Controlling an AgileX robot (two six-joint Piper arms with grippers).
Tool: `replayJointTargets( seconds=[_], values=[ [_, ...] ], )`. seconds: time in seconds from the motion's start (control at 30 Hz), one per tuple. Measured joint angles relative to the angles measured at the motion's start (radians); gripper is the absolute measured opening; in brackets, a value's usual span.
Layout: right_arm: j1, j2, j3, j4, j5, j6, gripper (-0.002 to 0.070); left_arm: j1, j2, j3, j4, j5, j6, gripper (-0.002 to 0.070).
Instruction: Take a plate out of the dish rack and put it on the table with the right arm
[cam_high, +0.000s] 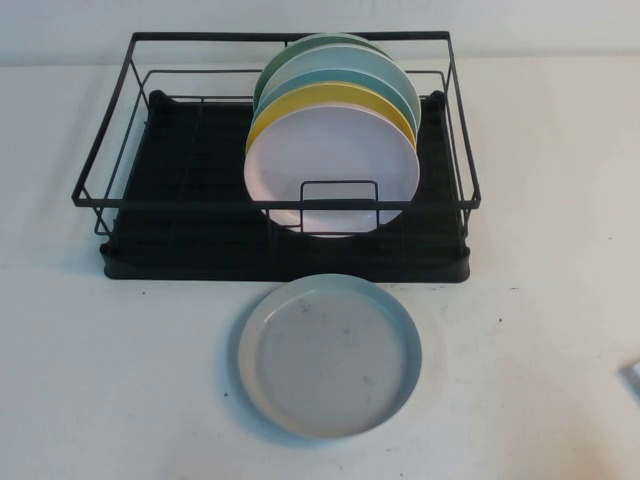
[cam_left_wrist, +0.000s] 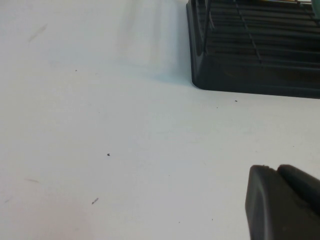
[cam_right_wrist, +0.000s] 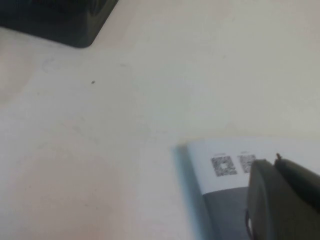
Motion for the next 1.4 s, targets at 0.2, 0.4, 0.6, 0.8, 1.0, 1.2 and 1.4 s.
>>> replayJointTargets(
  seconds=[0.2, 0.4, 0.6, 0.8, 1.0, 1.2, 1.4],
  values=[
    [-0.046, -0.152, 0.077, 0.0, -0.015, 0.0, -0.0018, 0.0, 0.0, 0.0, 0.0, 0.0, 0.0, -0.0004],
    [-0.046, -0.155, 0.124, 0.038, -0.028, 0.0, -0.0018, 0.0, 0.0, 0.0, 0.0, 0.0, 0.0, -0.0004],
    [-0.046, -0.157, 0.156, 0.092, -0.082, 0.021, -0.0018, 0.0, 0.0, 0.0, 0.0, 0.0, 0.0, -0.0004],
    [-0.046, -0.159, 0.16, 0.103, -0.097, 0.027, -0.0018, 0.0, 0.0, 0.0, 0.0, 0.0, 0.0, -0.0004],
    [-0.046, -0.159, 0.16, 0.103, -0.097, 0.027, -0.0018, 0.0, 0.0, 0.0, 0.0, 0.0, 0.0, -0.0004],
    [-0.046, -0.159, 0.16, 0.122, -0.097, 0.027, -0.0018, 0.0, 0.0, 0.0, 0.0, 0.0, 0.0, -0.0004],
    [-0.046, -0.159, 0.16, 0.13, -0.097, 0.027, -0.0018, 0.0, 0.0, 0.0, 0.0, 0.0, 0.0, -0.0004]
  ],
)
